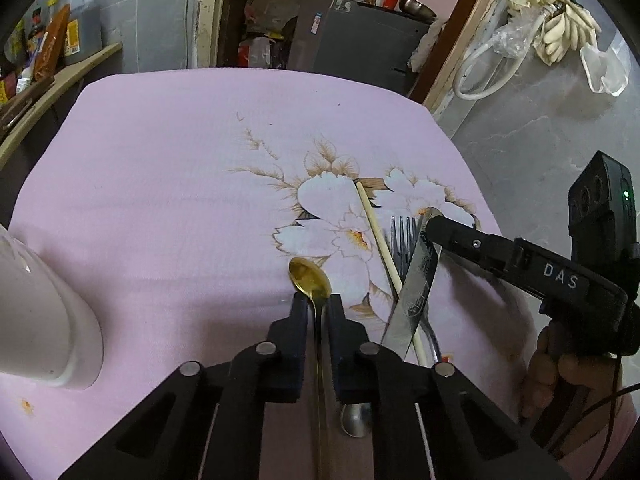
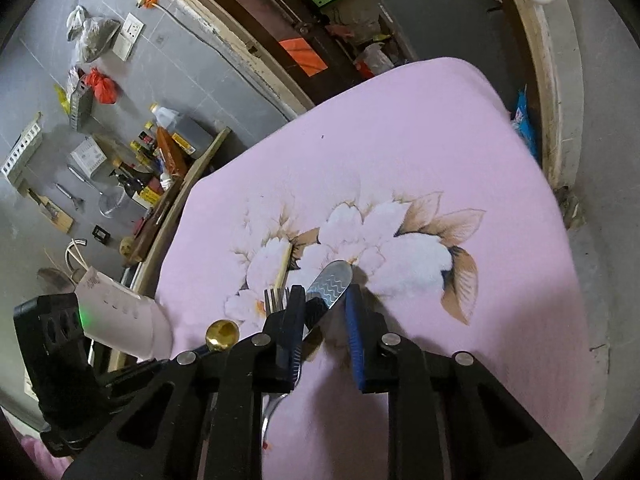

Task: Organize utensils
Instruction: 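Close the left gripper on the gold spoon while the right gripper closes on the knife, then lift and carry the gold spoon and the knife over the caddy with both grippers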

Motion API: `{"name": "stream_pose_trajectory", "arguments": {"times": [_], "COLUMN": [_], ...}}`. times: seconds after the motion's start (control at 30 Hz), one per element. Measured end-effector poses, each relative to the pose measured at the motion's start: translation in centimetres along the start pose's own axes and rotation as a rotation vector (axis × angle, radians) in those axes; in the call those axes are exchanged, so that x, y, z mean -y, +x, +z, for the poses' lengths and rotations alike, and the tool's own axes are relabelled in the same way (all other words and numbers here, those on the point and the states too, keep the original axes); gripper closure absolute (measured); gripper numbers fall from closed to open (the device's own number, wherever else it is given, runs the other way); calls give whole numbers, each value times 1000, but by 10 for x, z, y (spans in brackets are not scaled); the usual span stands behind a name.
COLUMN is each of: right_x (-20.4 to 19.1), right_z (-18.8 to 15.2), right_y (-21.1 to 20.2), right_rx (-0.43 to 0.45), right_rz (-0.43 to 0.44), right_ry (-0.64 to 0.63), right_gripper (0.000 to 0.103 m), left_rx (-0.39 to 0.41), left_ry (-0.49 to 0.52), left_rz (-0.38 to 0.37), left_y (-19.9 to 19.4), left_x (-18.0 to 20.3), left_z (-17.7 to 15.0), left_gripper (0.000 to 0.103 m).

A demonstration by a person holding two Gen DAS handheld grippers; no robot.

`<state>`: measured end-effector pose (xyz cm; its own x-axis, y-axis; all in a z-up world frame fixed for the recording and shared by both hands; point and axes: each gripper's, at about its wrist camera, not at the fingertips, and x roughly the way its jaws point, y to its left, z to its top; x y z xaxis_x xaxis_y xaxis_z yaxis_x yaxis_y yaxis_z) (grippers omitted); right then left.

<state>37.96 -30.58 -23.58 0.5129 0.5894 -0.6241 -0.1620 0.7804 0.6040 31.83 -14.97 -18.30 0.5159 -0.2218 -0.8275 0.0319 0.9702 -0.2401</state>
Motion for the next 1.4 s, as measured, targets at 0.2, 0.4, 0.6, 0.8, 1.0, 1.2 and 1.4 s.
{"name": "stream_pose_trajectory", "arguments": {"times": [0.2,0.4,0.6,0.8,1.0,1.2,1.4], "right_x": [-5,-29,-57,-93,-128,-180,-236], "right_z": [2,-4,-14,-31,-60,-77,-67], "right_y": [11,-3,-45,-92,-137,-176,-206], "right_rx": [-4,21,64,136,240,355,466], "right_rz": [46,52,11,-83,-172,-271,-284], "right_ry": [5,-71,-181,-282,-322,-378,-406], "right_gripper": [93,96,98,100,102,102,102], "left_rx": [-20,-72,-54,33,129,228,322], "left_ry": [-19,-21,5,66,144,175,156], "left_rz": [-20,-62,-71,-137,-187,-228,-267], "left_y": [2,2,-19,-62,-109,-158,-205], "left_x": [-6,-8,-5,0,5,-8,-38], "left_z": [1,5,-6,-19,-27,-26,-11], "left_gripper": [97,99,100,100,100,100,100]}}
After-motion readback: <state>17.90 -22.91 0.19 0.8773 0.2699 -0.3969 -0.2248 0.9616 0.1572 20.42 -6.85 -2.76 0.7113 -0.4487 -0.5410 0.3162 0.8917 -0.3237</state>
